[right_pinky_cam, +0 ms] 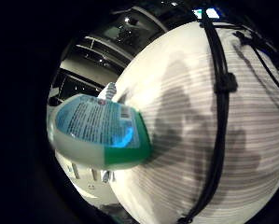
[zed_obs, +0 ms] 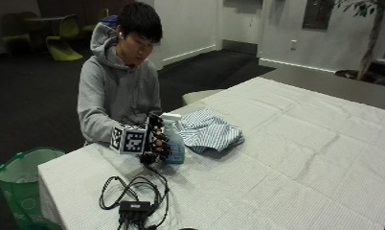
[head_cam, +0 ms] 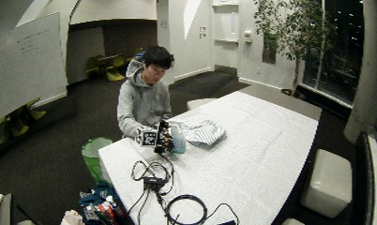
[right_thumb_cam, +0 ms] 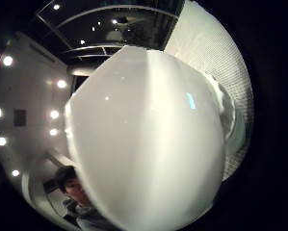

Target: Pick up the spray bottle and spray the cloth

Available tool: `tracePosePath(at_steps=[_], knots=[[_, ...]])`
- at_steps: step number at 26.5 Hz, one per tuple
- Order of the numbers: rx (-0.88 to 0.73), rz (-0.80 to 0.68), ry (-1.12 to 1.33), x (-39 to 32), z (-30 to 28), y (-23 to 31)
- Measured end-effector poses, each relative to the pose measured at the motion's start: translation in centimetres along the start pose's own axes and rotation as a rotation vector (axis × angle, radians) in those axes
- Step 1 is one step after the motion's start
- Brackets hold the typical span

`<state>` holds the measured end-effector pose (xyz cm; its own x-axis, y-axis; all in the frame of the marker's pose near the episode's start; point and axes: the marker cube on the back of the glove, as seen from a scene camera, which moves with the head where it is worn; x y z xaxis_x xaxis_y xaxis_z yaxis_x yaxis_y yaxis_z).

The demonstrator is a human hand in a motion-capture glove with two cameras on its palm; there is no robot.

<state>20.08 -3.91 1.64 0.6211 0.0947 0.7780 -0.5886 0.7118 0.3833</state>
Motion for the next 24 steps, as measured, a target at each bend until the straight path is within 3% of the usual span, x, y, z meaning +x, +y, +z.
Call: tracePosePath(at_steps=[24], knots=[[0.121, 0.022, -0.235, -1.7, 2.9, -2.1]])
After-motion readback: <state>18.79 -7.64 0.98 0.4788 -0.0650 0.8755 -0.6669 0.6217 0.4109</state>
